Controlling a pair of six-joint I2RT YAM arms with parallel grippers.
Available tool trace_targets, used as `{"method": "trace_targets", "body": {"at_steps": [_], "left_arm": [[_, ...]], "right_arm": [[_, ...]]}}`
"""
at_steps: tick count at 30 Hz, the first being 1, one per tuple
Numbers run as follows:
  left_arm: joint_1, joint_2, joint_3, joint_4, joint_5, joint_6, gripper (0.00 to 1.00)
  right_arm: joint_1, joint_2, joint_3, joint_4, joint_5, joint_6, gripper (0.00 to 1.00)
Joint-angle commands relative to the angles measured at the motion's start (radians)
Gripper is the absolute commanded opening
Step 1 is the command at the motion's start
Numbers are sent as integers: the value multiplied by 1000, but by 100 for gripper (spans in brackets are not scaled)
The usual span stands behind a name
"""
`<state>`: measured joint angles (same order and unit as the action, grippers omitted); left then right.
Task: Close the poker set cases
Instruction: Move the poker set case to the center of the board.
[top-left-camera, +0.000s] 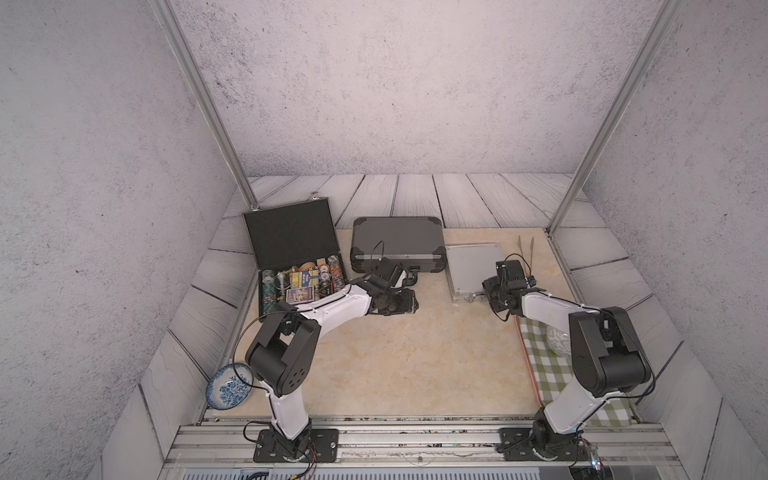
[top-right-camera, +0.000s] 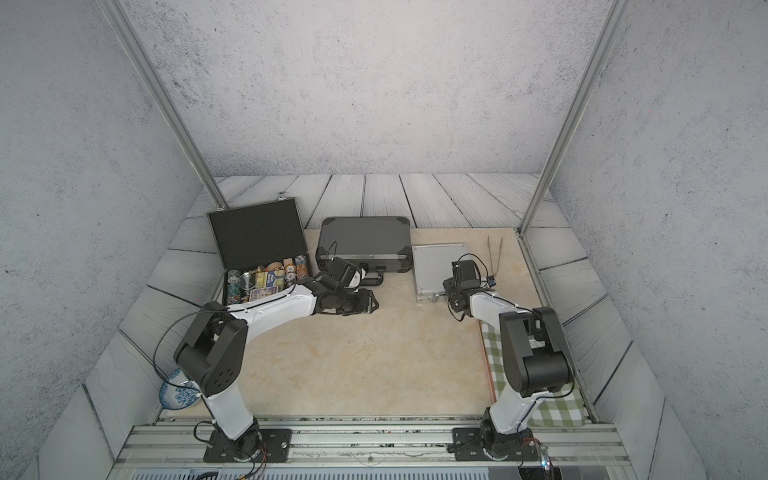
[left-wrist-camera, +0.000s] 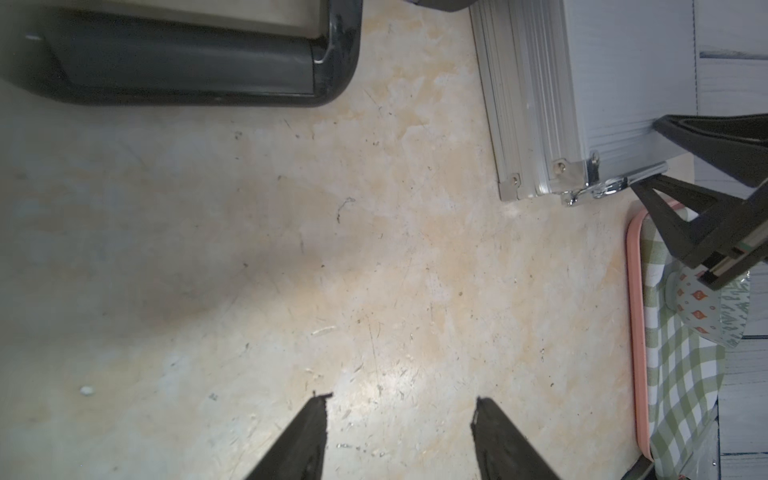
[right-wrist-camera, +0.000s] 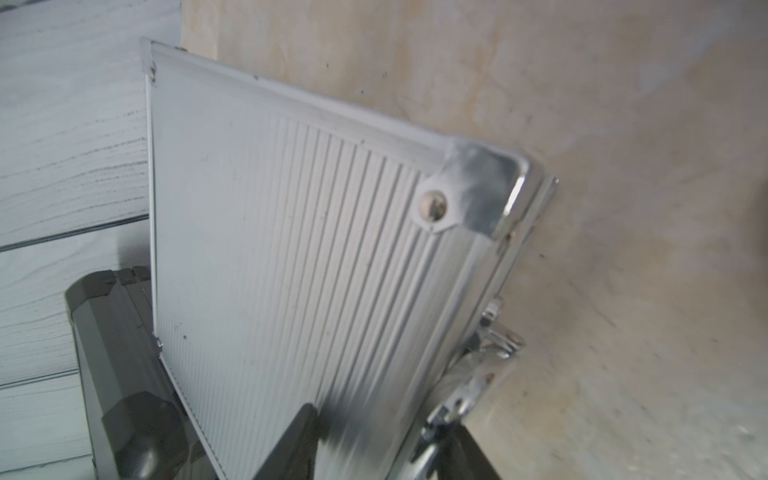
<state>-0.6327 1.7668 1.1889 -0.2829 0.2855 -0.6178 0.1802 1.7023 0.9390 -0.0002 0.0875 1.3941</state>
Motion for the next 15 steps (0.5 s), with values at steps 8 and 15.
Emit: {"method": "trace_targets", "body": {"at_steps": [8, 15], "left_arm": [[11, -95, -56, -49, -75, -20, 60], [30, -126, -73, -77, -99, -26, 60]], "right_arm": [[-8, 191, 205, -105, -8, -10, 46], [-8, 324, 377, -160, -53, -75, 45]]}}
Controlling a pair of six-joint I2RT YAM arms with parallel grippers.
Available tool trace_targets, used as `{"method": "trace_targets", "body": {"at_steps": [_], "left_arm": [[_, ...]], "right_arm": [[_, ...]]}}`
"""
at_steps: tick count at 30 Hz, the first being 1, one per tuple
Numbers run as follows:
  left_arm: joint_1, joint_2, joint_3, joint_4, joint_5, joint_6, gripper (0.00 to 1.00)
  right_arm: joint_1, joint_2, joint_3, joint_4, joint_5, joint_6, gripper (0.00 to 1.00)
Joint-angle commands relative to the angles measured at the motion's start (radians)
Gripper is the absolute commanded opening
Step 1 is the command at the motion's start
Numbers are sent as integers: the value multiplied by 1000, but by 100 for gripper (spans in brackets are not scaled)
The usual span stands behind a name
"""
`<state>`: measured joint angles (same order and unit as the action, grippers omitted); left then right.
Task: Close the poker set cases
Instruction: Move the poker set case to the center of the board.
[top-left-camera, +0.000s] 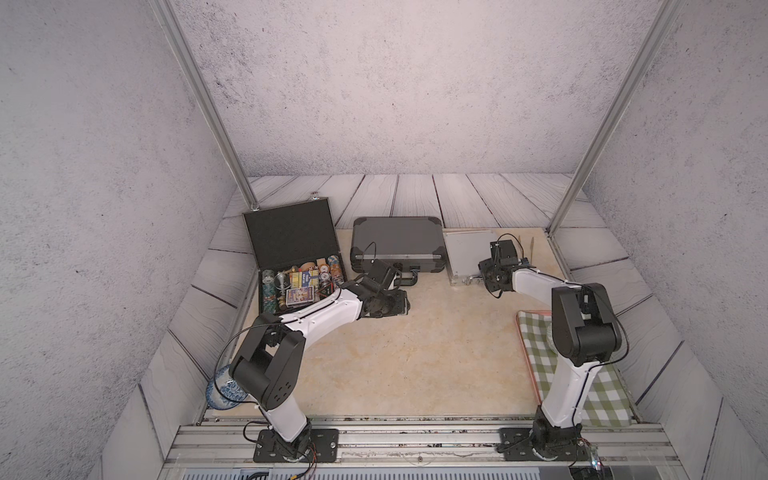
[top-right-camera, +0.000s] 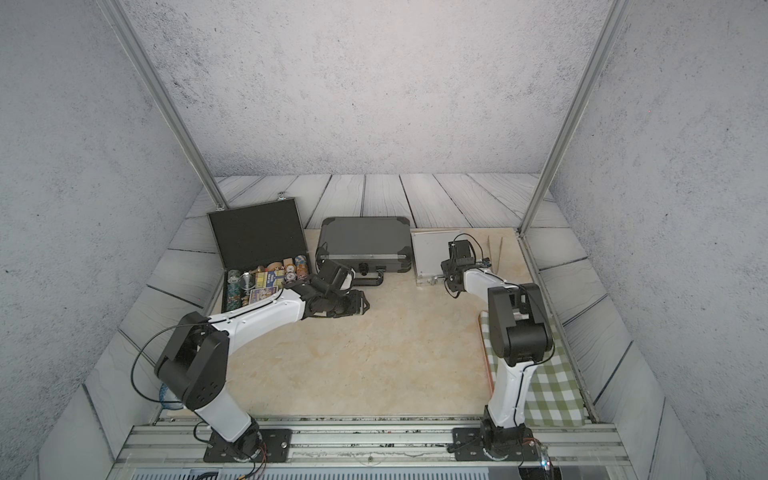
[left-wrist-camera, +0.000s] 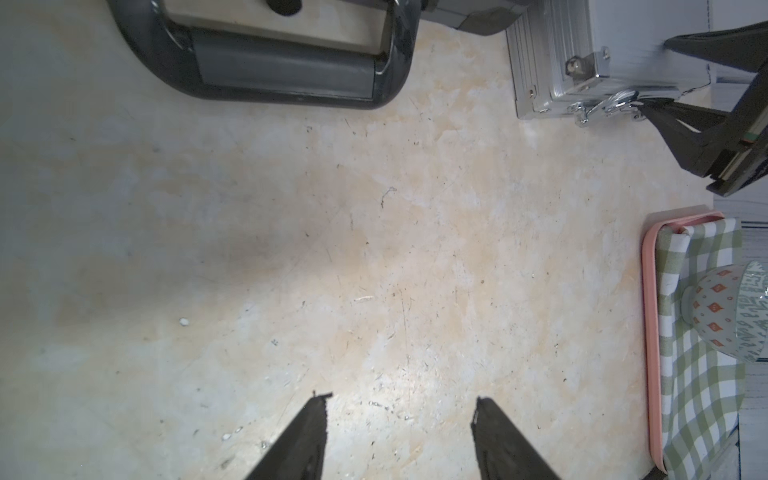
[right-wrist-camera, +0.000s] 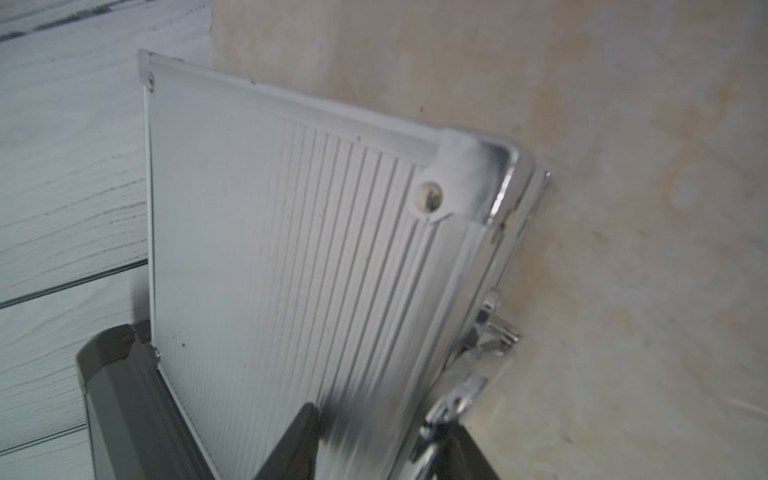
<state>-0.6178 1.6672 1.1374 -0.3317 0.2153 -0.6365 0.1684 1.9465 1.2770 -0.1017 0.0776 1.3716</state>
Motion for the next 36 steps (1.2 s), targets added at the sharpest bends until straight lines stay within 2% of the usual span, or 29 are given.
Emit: {"method": "trace_targets", "body": {"at_steps": [1, 10, 16, 21, 27, 31, 36], "left_arm": [[19, -32, -26, -31, -35, -10, 60], [52, -70, -53, -42, -45, -25, 59], [58, -59, -37, -49, -57, -9, 59], [65, -75, -3, -127, -228, 17, 60], [77, -86, 43, -240, -581, 32, 61], [109, -17, 78, -247, -643, 55, 51], [118, 99, 157, -222, -709, 88, 38]], "right_arm": [[3, 93, 53, -57, -48, -55, 45], [5, 191, 169, -75, -103, -96, 45], [2, 112, 84, -48, -66, -88, 47], [-5, 37, 16, -44, -52, -143, 56], [-13, -76, -38, -68, -33, -289, 62], [-12, -179, -87, -84, -15, -367, 63], [-8, -258, -122, -98, -71, -435, 63]]}}
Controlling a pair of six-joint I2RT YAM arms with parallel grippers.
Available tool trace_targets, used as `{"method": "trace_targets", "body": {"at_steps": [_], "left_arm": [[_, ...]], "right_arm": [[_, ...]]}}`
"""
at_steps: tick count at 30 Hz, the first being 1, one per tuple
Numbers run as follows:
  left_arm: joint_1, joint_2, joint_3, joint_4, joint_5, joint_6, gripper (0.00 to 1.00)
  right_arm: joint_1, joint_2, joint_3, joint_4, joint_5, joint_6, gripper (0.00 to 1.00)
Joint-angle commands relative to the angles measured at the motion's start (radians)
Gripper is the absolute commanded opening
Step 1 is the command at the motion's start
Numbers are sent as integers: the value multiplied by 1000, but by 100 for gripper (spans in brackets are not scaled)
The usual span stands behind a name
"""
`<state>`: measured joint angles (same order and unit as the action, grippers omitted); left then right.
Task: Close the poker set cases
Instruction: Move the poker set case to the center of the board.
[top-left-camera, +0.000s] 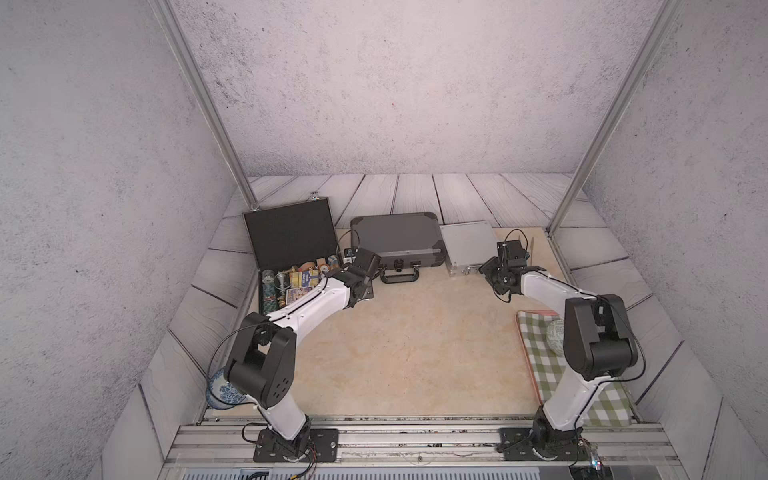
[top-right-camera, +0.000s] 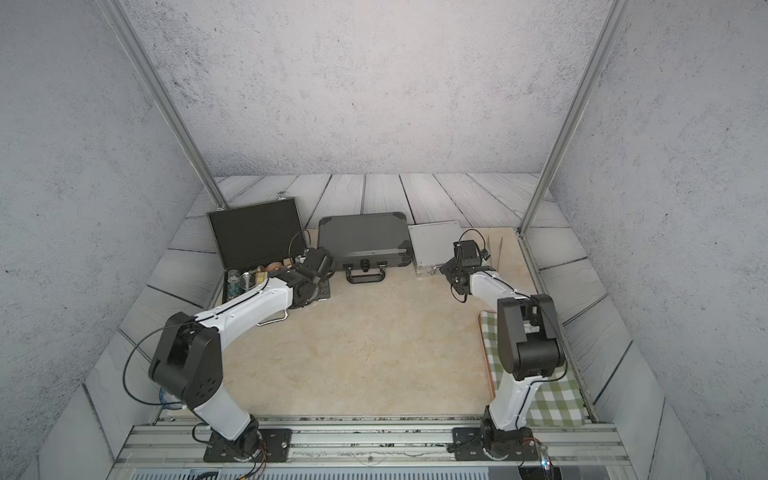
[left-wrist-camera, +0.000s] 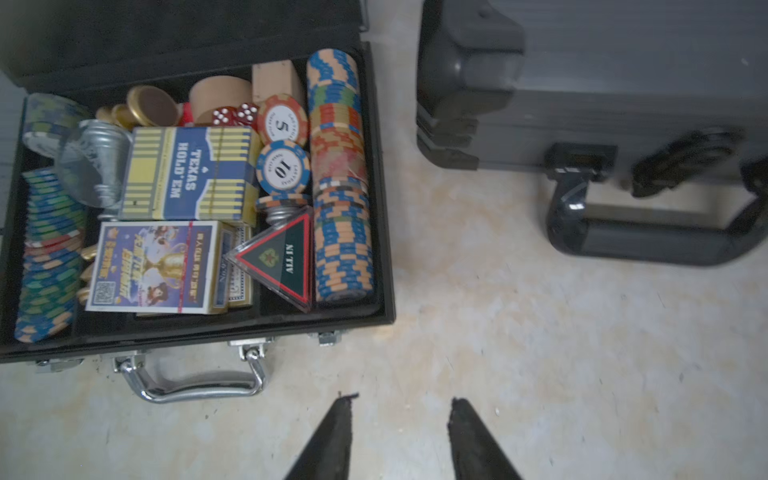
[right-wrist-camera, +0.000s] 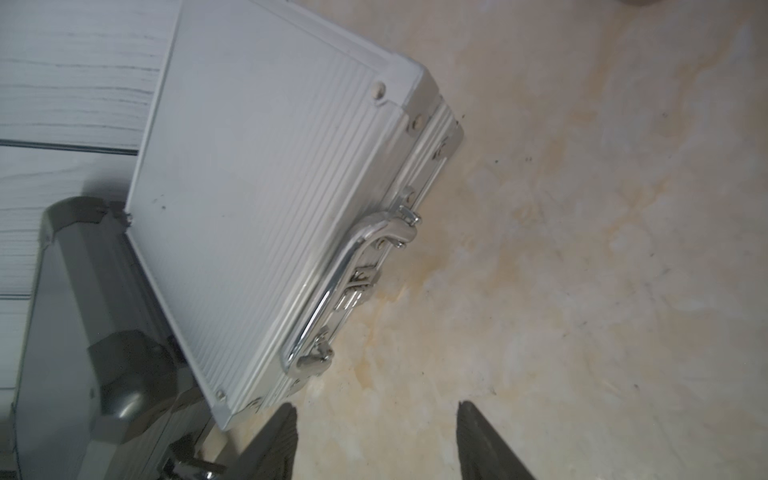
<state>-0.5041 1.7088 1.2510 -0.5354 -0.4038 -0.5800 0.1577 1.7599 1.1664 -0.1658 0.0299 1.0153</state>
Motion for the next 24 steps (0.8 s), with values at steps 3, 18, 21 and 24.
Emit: {"method": "trace_targets", "body": {"at_steps": [3, 18, 21, 24], "left_arm": [[20, 130, 100, -29, -100, 48, 34], [82, 315, 197, -3, -34, 78, 33], [87, 341, 199, 9, -24, 90, 31], [94, 367, 200, 8, -18, 94, 30]], "right_arm": [[18, -101, -13, -46, -52, -122, 62], [89, -162, 6, -83, -123, -199, 61], [97, -171, 3, -78, -132, -196, 60], [109, -179, 7, -78, -139, -199, 60]]}}
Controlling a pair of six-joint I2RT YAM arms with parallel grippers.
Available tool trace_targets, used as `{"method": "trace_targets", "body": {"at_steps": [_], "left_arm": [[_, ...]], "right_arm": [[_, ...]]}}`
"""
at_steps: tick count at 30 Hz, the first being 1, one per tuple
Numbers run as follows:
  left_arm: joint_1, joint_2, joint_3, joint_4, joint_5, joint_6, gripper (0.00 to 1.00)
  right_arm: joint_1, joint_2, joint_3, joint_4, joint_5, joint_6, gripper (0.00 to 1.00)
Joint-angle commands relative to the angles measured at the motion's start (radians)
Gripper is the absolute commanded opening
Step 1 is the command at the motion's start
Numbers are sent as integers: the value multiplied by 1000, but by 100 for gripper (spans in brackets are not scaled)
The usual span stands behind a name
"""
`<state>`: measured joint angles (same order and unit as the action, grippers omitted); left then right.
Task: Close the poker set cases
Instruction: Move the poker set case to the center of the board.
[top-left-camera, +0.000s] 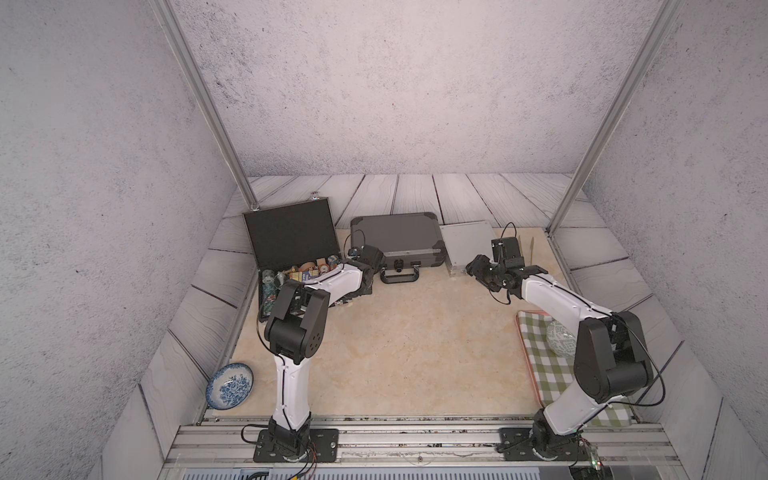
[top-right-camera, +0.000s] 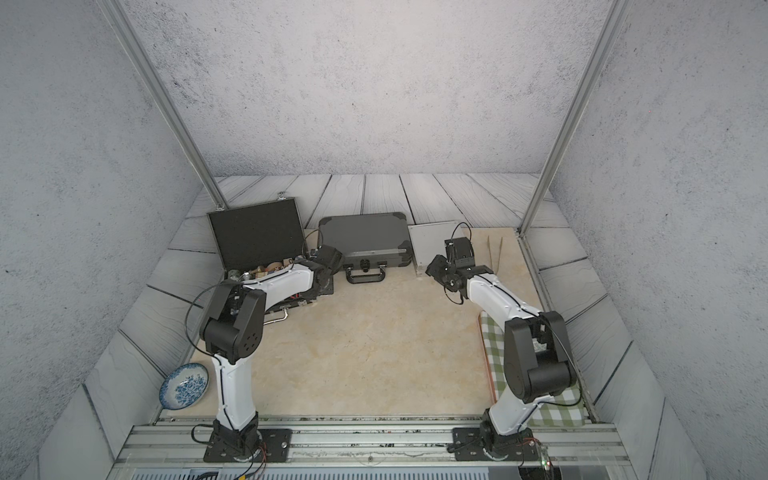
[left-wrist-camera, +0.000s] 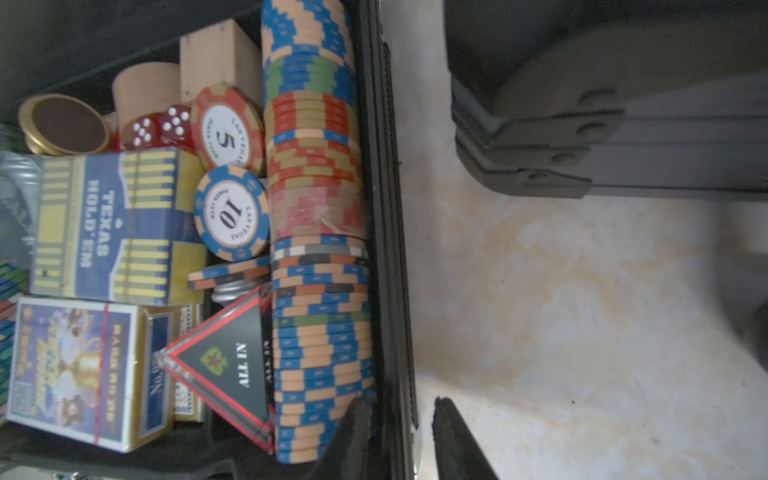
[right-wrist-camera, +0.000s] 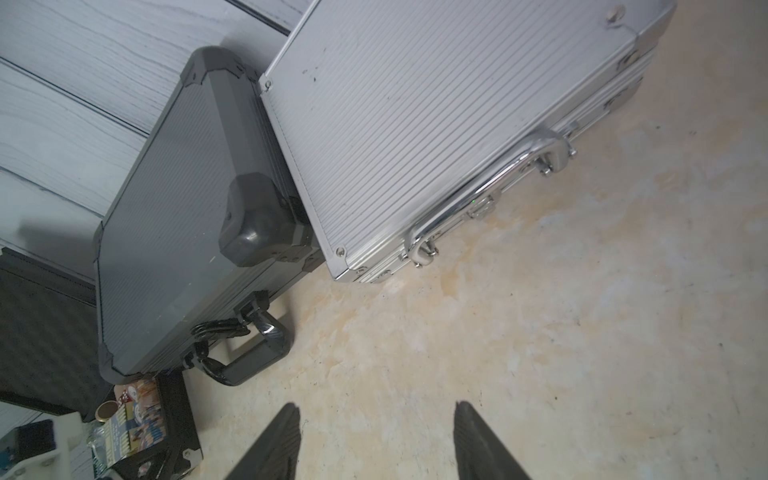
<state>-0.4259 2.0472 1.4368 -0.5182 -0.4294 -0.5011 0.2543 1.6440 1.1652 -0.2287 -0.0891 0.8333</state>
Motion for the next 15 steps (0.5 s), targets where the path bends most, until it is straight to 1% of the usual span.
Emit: {"method": "trace_targets", "body": {"at_steps": [1, 4, 7, 11, 15], "left_arm": [[20, 38, 14, -11, 16, 12, 30], [28, 54, 17, -39, 27, -3, 27], [29, 69, 28, -108, 11, -34, 23], [26, 29, -56, -86, 50, -79, 16], [21, -23, -131, -72, 60, -140, 13]], "right_arm": [[18, -63, 11, -19, -23, -18, 60], [29, -64, 20, -28, -27, -21, 60], [37, -69, 19, -26, -34, -17, 60], [42, -81, 10, -21, -39, -10, 60], [45, -93, 2, -17, -46, -4, 60]]}}
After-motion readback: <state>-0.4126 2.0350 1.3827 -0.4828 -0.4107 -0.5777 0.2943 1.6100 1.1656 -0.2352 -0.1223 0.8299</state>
